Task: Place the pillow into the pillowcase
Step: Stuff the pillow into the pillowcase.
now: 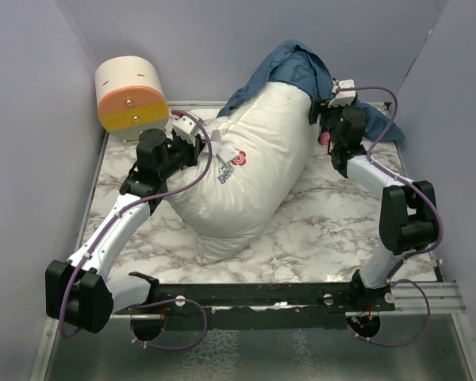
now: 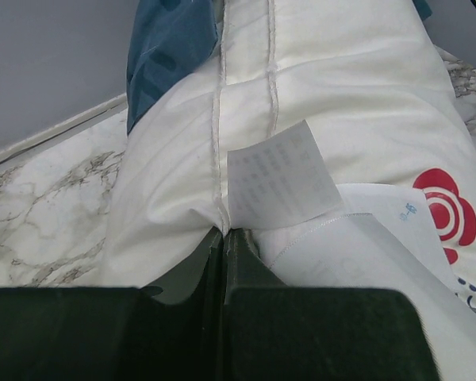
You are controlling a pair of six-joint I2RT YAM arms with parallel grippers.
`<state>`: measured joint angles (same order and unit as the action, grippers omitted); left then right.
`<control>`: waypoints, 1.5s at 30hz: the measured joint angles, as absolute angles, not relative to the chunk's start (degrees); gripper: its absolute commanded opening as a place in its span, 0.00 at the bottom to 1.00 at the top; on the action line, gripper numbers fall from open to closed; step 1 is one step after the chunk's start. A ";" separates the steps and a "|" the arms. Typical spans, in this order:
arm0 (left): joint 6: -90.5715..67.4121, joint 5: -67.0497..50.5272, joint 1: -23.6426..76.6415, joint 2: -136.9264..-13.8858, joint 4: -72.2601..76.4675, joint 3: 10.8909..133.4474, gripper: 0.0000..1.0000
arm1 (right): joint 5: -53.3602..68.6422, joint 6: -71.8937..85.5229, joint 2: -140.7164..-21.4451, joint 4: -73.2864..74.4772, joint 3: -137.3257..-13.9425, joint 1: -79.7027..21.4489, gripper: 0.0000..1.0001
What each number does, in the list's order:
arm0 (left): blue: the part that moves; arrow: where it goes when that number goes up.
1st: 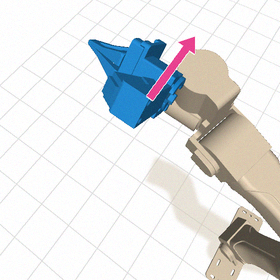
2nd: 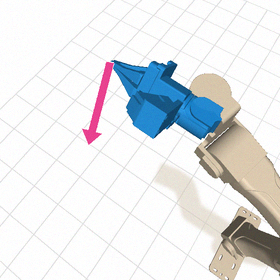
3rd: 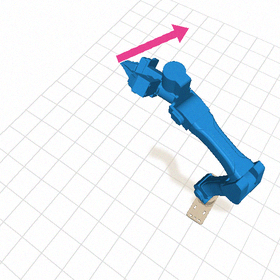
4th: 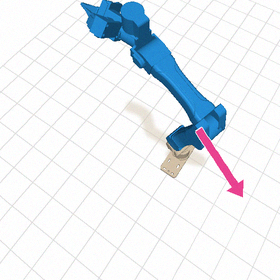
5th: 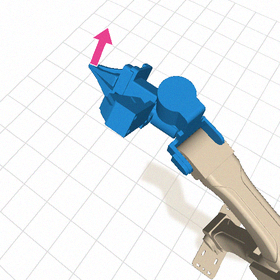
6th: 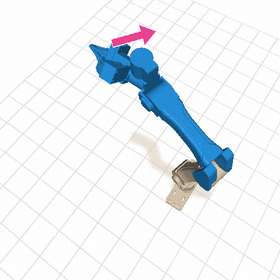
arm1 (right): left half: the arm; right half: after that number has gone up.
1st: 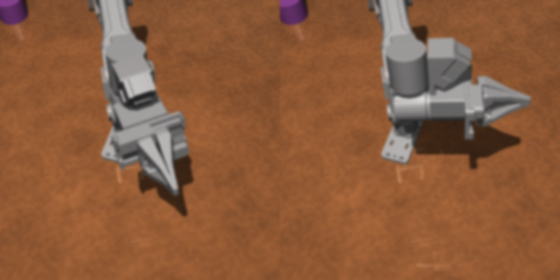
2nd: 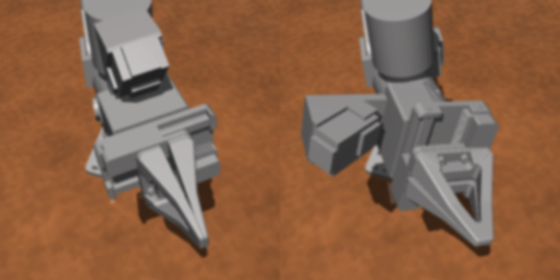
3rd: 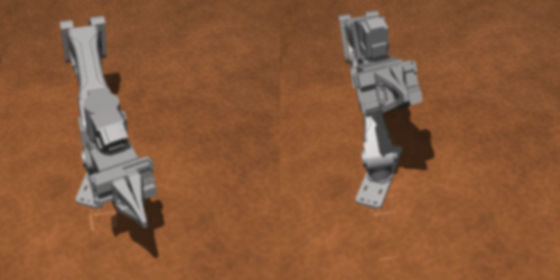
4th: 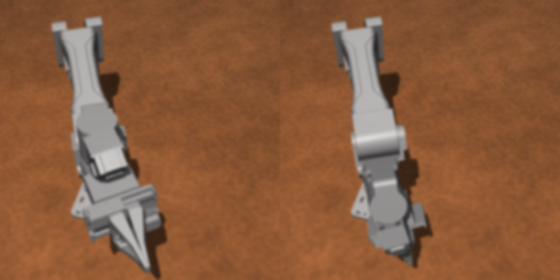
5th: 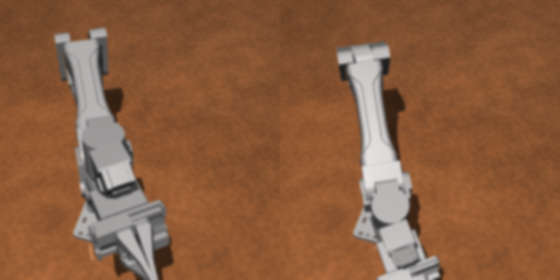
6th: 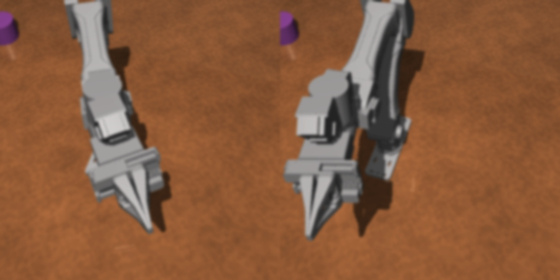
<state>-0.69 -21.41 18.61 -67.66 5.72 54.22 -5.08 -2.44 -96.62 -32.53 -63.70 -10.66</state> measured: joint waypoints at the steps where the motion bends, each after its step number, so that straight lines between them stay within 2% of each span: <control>1: -0.69 -21.41 18.52 -67.64 5.76 54.17 0.00 | -5.06 -3.16 -97.91 -33.19 -64.60 -10.66 0.63; 4: -0.71 -21.43 18.24 -67.59 6.00 53.93 0.00 | -5.04 -5.13 -100.42 -34.59 -66.50 -10.66 0.43; 8: -0.73 -21.47 17.89 -67.59 6.07 53.82 0.00 | -4.58 -7.79 -102.35 -34.70 -68.16 -10.66 0.11; 10: -0.95 -21.65 17.67 -67.59 6.20 53.80 0.00 | -3.62 -8.69 -102.43 -34.35 -68.29 -10.68 0.02; 17: -1.93 -22.11 16.91 -67.72 6.39 53.65 0.00 | 4.69 -8.10 -97.54 -31.92 -64.31 -12.56 0.01; 24: -2.24 -21.43 15.03 -68.93 5.41 53.52 0.00 | 9.78 -10.00 -91.59 -25.19 -64.51 -22.00 0.01; 31: -2.24 -20.60 14.11 -69.04 4.12 52.99 0.00 | 14.68 -9.65 -88.49 -18.11 -67.70 -25.89 0.01; 36: -2.28 -19.64 12.95 -69.08 3.20 52.93 0.00 | 15.14 -9.02 -83.35 -11.64 -67.59 -27.94 0.01; 43: -3.64 -19.46 10.15 -70.30 3.11 52.90 0.00 | 9.89 -6.20 -74.85 -5.10 -62.63 -30.46 0.01; 44: -3.86 -19.49 9.93 -70.54 3.29 52.90 0.02 | 9.23 -5.54 -73.34 -4.93 -60.77 -30.98 0.01; 45: -4.05 -19.53 9.78 -70.78 3.44 52.90 0.11 | 8.51 -5.10 -72.51 -4.69 -59.79 -31.48 0.01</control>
<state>-4.05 -19.53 9.78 -70.78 3.44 52.90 8.51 -5.10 -72.51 -4.69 -59.79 -31.48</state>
